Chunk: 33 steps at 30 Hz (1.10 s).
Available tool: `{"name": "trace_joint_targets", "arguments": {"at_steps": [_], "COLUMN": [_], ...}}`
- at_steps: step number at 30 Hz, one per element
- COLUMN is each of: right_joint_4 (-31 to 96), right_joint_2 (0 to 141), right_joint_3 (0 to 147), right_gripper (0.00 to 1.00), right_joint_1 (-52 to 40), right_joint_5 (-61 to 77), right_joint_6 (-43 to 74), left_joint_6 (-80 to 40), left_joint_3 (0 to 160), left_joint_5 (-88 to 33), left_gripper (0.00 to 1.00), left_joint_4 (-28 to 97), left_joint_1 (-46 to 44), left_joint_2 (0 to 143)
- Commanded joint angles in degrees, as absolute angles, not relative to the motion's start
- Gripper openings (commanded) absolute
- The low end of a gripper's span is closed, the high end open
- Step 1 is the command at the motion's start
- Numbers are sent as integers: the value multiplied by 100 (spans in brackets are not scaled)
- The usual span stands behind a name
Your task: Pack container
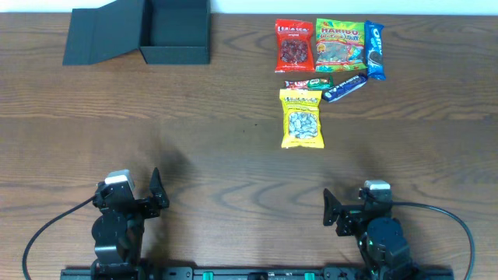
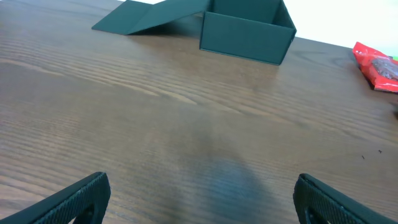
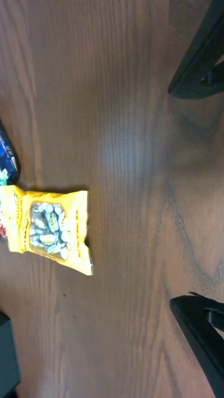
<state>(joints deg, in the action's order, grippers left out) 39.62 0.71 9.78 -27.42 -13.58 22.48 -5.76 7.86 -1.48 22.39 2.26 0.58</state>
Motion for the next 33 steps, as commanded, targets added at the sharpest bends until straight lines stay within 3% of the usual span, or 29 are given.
{"name": "trace_joint_targets", "arguments": {"at_steps": [1, 5, 10, 12, 19, 22, 33], "right_joint_4": [3966, 3966, 3966, 3966, 3966, 3966, 3966], "right_joint_2": [32, 32, 32, 32, 32, 32, 32], "right_joint_3": [947, 947, 947, 947, 947, 947, 947], "right_gripper": [99, 99, 99, 99, 99, 99, 99], "right_joint_1": [-2692, -2692, -2692, -2692, -2692, -2692, -2692], "right_joint_5": [-1457, -1455, -1455, -1457, -1457, -1457, -1455], "right_joint_6": [2158, 2158, 2158, 2156, 2158, 2156, 2158], "left_joint_6": [-513, -738, -2576, -2753, -3079, -2991, -2471], "left_joint_3": [661, 661, 661, 661, 657, 659, 1669], "left_joint_5": [-89, -364, -2370, -2665, -2571, -1826, -539], "left_gripper": [95, 95, 95, 95, 95, 95, 95], "left_joint_4": [2241, 2228, 2226, 2211, 1024, 272, -75], "left_joint_1": [261, 261, 261, 261, 261, 261, 261], "left_joint_2": [21, 21, 21, 21, 34, 294, 3680]}}
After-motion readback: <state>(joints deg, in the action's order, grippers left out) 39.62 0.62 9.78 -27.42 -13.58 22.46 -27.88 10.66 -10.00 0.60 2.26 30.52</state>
